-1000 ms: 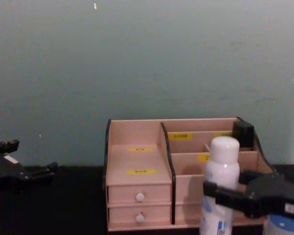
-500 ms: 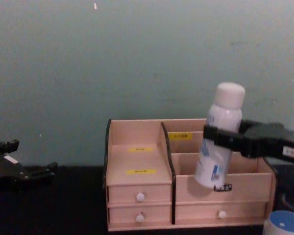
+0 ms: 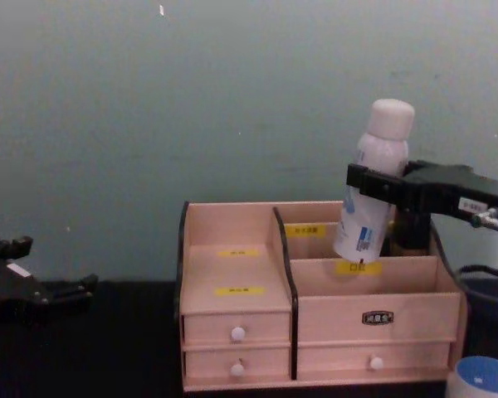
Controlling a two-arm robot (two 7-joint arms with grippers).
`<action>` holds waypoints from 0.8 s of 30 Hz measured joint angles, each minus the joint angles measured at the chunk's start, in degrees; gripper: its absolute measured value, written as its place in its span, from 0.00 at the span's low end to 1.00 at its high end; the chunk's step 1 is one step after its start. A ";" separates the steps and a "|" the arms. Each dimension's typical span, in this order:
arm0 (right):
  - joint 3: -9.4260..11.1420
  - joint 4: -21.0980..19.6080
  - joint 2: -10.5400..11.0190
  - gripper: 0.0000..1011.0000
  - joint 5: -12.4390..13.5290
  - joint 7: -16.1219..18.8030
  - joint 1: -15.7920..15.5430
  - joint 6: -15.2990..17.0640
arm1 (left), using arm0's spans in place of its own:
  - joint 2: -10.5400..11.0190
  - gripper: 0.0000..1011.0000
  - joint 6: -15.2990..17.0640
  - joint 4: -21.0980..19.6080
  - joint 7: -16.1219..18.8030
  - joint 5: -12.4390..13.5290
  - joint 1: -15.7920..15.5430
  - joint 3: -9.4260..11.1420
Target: Pick up the facial cleanser and watermelon frost from the table and place them into the tiered storage box.
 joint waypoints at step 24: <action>-0.85 11.54 -5.00 0.59 -3.87 0.54 7.77 -1.81 | 0.00 0.99 0.00 0.00 0.00 0.00 0.01 0.00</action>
